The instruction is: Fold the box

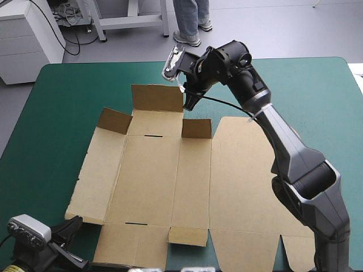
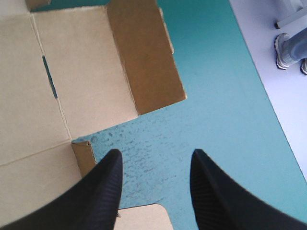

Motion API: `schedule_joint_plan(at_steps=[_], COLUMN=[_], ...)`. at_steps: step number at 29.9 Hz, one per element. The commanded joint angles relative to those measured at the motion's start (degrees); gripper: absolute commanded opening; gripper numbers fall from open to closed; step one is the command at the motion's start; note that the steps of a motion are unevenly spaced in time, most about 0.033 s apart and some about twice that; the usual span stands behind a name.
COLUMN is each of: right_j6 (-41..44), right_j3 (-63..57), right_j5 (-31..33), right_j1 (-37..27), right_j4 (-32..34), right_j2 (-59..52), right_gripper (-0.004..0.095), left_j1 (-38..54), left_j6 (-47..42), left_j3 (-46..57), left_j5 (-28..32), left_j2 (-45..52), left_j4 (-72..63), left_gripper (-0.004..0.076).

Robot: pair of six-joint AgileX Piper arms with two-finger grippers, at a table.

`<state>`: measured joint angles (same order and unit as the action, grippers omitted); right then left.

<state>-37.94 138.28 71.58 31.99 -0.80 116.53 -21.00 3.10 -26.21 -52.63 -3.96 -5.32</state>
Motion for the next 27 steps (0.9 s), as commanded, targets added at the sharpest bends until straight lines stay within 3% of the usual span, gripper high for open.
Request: schedule_joint_plan(at_steps=[1, 7, 11, 19, 27], right_j6=[9.83, 18.79, 21.50, 25.00, 30.73], right_j3=[1.76, -2.01, -12.18, -37.38, -60.86], right_j5=[0.15, 0.15, 0.15, -0.29, -5.72], right_j1=[0.05, 0.05, -0.06, -0.06, -0.06], right_j4=[1.77, 6.44, 6.44, 6.44, 6.17], right_j2=[-8.14, -17.52, -25.96, -44.12, -62.15], right_gripper=[0.0357, 0.0108, 0.0000, -0.0016, -0.0016], left_j1=[-0.35, -0.35, -0.35, -0.35, -0.35], left_j6=[-0.20, -0.20, -0.20, -0.20, -0.14], left_j3=[-1.73, -1.73, -1.73, -1.73, -1.73], left_j5=[3.97, 3.97, 3.97, 3.97, 3.97], left_j2=[-0.86, -0.86, -0.86, -0.86, -0.86], left_j4=[-0.33, -0.33, -0.33, -0.33, -0.33], left_gripper=[-0.0008, -0.0008, -0.0008, -0.0008, -0.0008])
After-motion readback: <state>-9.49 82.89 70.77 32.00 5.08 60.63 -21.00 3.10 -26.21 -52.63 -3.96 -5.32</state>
